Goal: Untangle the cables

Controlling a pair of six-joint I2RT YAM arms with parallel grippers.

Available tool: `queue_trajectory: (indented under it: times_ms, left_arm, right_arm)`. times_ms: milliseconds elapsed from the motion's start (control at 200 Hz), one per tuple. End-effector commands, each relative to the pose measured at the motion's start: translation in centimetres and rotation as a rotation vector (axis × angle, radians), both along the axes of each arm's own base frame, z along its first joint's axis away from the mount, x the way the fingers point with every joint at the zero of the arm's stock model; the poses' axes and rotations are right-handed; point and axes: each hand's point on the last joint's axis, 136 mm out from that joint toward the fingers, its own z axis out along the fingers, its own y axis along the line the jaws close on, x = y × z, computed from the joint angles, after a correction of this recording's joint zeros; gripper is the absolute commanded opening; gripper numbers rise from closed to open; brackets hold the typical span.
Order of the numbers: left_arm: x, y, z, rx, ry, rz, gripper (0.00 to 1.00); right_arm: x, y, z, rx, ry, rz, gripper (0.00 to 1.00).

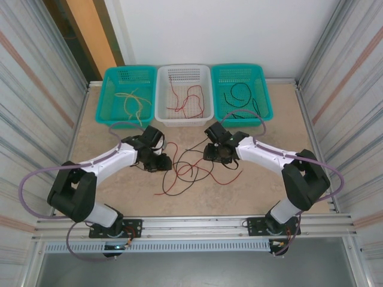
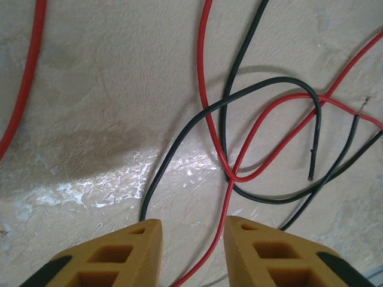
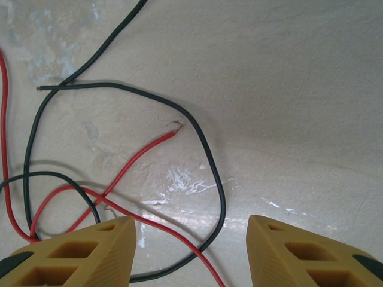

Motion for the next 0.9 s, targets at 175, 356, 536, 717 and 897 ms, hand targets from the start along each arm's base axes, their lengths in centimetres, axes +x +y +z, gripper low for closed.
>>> queue_trajectory:
  times_ms: [175,356,536,717,897]
  left_arm:
    - [2.3,-0.2,0.5,0.068,-0.022,0.005,0.37]
    - [3.4,-1.4,1.2,0.118,-0.063,-0.046,0.35]
    - [3.5,-2.0,2.7,0.081,-0.110,-0.063,0.33]
    - [2.8,-1.8,2.6,0.070,-0.101,-0.076,0.33]
    - [2.6,-1.3,1.6,0.108,-0.070,-0.071,0.39]
  right_arm:
    - [0.1,-0.1,2.2,-0.036,-0.049,0.015,0.51]
    - [0.5,-0.6,2.7,-0.046,-0.060,0.016,0.52]
    - [0.6,-1.0,0.7,-0.058,0.008,0.001,0.49]
    - [1.1,0.3,-0.1,-0.036,0.033,0.010,0.47]
    - [1.0,0.8,0.1,-0.047,0.028,0.024,0.47]
